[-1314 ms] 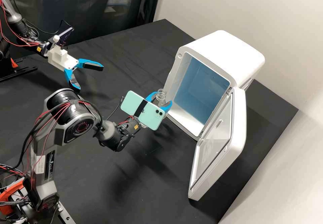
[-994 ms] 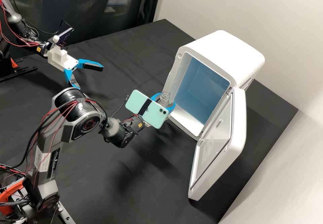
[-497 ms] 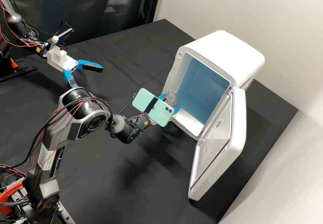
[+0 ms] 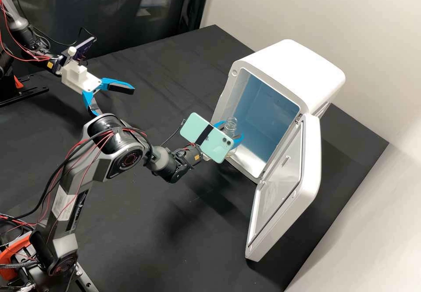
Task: Place the flask in the incubator
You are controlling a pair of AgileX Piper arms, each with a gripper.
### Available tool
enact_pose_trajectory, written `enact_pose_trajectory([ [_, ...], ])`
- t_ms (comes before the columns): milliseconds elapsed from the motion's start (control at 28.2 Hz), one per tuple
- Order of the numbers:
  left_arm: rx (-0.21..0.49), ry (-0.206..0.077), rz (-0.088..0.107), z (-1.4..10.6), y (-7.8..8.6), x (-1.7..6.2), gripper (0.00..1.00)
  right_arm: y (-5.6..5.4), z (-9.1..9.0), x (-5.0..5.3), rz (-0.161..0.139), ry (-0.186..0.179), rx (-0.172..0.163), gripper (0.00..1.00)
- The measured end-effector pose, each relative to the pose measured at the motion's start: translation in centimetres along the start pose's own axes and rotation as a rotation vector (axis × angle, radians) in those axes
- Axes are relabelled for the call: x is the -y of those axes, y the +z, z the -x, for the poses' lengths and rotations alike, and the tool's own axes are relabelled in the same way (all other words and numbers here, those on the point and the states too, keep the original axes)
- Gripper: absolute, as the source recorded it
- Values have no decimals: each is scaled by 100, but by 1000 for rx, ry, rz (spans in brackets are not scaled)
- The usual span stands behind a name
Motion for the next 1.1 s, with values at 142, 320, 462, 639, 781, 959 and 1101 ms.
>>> enact_pose_trajectory([
  [142,1,3,-2,-6,-2,-8,100,23,-85,-12,-9,-4,24,0],
  [320,5,3,0,-11,13,-7,100,94,-179,-61,-16,3,51,0],
  [462,9,4,0,-19,21,-11,100,107,-246,-75,-16,-3,64,0],
  [639,7,4,0,-18,18,-11,100,122,-354,-89,-15,-12,78,0],
  [781,7,5,1,-19,20,-11,100,140,-415,-124,-15,-8,85,0],
  [959,12,4,1,-23,32,-9,100,111,-454,-191,-28,9,90,0],
  [1101,12,4,1,-23,32,-9,100,95,-501,-227,-37,19,92,0],
])
